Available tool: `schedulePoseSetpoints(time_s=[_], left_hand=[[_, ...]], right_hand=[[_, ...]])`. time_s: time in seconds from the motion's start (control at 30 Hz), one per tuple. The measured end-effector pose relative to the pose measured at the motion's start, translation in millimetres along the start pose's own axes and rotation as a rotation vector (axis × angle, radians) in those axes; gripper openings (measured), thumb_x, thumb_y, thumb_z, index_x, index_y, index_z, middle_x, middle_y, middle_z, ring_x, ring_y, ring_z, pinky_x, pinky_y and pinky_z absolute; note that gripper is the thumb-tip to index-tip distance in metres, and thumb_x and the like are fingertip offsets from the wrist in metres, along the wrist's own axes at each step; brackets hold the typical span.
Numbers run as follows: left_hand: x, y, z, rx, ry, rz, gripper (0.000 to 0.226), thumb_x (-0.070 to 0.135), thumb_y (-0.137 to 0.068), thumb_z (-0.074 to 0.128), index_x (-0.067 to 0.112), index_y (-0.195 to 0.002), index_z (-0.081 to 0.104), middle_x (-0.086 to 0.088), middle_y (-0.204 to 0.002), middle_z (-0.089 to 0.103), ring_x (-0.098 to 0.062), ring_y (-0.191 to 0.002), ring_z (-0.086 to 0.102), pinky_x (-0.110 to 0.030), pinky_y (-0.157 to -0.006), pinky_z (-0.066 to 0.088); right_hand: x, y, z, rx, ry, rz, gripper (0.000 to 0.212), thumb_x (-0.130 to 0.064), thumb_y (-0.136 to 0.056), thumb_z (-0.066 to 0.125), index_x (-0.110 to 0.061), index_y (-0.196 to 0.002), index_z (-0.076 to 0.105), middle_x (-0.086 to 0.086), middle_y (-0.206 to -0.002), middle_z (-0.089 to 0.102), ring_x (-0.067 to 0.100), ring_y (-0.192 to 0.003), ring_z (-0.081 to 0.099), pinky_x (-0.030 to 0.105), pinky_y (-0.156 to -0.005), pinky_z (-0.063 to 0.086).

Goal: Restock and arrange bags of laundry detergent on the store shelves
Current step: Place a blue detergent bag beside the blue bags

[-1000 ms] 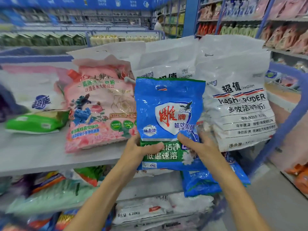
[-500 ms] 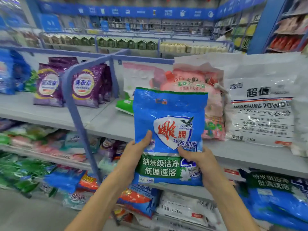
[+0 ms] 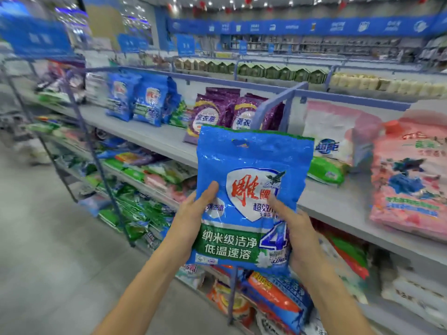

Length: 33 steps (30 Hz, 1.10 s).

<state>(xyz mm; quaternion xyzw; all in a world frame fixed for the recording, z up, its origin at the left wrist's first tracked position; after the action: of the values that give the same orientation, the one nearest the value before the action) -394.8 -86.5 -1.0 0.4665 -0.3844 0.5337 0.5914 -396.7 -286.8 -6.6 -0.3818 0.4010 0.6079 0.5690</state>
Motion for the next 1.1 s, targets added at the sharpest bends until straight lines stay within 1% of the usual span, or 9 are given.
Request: schedulePoseSetpoints(time_s=[0.07, 0.17, 0.27, 0.4, 0.5, 0.57, 0.67, 0.8, 1.1], left_hand=[[12.4, 0.0, -25.8, 0.04, 0.011, 0.03, 0.072, 0.067, -0.072, 0.077, 0.014, -0.12, 0.071, -0.01, -0.111, 0.077, -0.035, -0.102, 0.073, -0.06, -0.098, 0.053], [30.9, -2.0, -57.1, 0.096, 0.058, 0.085, 0.047, 0.058, -0.082, 0.071, 0.025, -0.115, 0.075, -0.003, -0.113, 0.077, -0.031, -0.106, 0.073, -0.055, -0.099, 0.053], [45.9, -11.3, -89.2, 0.188, 0.131, 0.153, 0.027, 0.04, -0.092, 0.067, 0.024, -0.113, 0.074, -0.004, -0.109, 0.078, -0.029, -0.1, 0.075, -0.052, -0.094, 0.056], [70.3, -37.8, -125.8, 0.22, 0.151, 0.257, 0.013, 0.028, -0.096, 0.067, 0.024, -0.1, 0.079, -0.008, -0.109, 0.078, -0.031, -0.096, 0.075, -0.048, -0.088, 0.058], [84.9, -71.2, -152.8, 0.245, 0.14, 0.28, 0.015, 0.025, -0.094, 0.069, 0.025, -0.087, 0.082, -0.012, -0.101, 0.079, -0.03, -0.085, 0.076, -0.052, -0.087, 0.059], [95.4, -96.3, -168.8, 0.234, 0.139, 0.294, 0.015, 0.023, -0.094, 0.068, 0.023, -0.087, 0.082, -0.014, -0.101, 0.078, -0.03, -0.083, 0.077, -0.05, -0.085, 0.06], [113.6, -137.4, -192.6, 0.219, 0.133, 0.319, 0.012, 0.022, -0.093, 0.068, 0.017, -0.093, 0.08, -0.016, -0.103, 0.078, -0.031, -0.083, 0.076, -0.045, -0.076, 0.063], [134.6, -189.4, -218.5, 0.229, 0.099, 0.329, 0.015, 0.024, -0.093, 0.067, 0.012, -0.094, 0.076, -0.015, -0.1, 0.078, -0.028, -0.08, 0.077, -0.039, -0.07, 0.064], [166.8, -278.8, -282.1, 0.304, 0.203, 0.306, 0.008, 0.017, -0.091, 0.071, 0.009, -0.091, 0.071, -0.013, -0.094, 0.079, -0.025, -0.073, 0.076, -0.035, -0.062, 0.063]], right_hand=[[3.3, -7.9, 29.7, -0.03, 0.011, 0.004, 0.032, -0.027, -0.076, 0.076, -0.012, -0.104, 0.081, 0.015, -0.108, 0.078, 0.036, -0.095, 0.076, 0.051, -0.091, 0.059], [3.2, -28.2, 65.6, -0.077, 0.031, -0.056, 0.028, -0.023, -0.078, 0.076, -0.01, -0.103, 0.079, 0.013, -0.105, 0.078, 0.03, -0.092, 0.077, 0.041, -0.081, 0.063], [5.0, -54.1, 98.0, -0.109, 0.053, -0.113, 0.029, -0.025, -0.077, 0.08, -0.016, -0.104, 0.078, 0.013, -0.109, 0.077, 0.034, -0.098, 0.075, 0.047, -0.088, 0.059], [12.4, -96.2, 131.1, -0.096, 0.023, -0.112, 0.016, -0.017, -0.074, 0.08, -0.016, -0.089, 0.081, 0.016, -0.1, 0.078, 0.032, -0.082, 0.076, 0.049, -0.081, 0.06], [17.1, -133.1, 153.0, -0.105, 0.016, -0.142, 0.015, -0.01, -0.08, 0.076, -0.012, -0.094, 0.081, 0.013, -0.1, 0.079, 0.028, -0.083, 0.077, 0.041, -0.071, 0.063], [19.4, -158.9, 167.9, -0.135, 0.017, -0.162, 0.016, -0.02, -0.072, 0.081, -0.015, -0.088, 0.084, 0.01, -0.099, 0.079, 0.026, -0.083, 0.077, 0.039, -0.071, 0.063], [18.7, -201.0, 188.2, -0.141, 0.025, -0.2, 0.035, -0.035, -0.056, 0.089, -0.017, -0.085, 0.084, 0.008, -0.098, 0.08, 0.023, -0.083, 0.076, 0.035, -0.071, 0.062], [22.6, -253.1, 217.0, -0.102, -0.033, -0.204, 0.022, -0.029, -0.067, 0.082, -0.018, -0.086, 0.084, 0.009, -0.103, 0.079, 0.027, -0.089, 0.075, 0.042, -0.079, 0.061], [42.8, -340.6, 285.0, -0.006, -0.06, -0.158, 0.02, -0.016, -0.085, 0.077, -0.004, -0.101, 0.077, 0.015, -0.098, 0.079, 0.031, -0.081, 0.077, 0.038, -0.064, 0.062]])
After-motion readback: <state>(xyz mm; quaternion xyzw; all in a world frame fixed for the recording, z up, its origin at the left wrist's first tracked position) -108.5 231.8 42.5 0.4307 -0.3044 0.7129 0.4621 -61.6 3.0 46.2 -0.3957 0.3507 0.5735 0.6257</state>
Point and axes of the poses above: each hand's wrist, its own y-axis away from the middle knuckle, its own z-axis out of the palm, x = y × z, the point moved 7 cm from there along -y, towards the middle knuckle
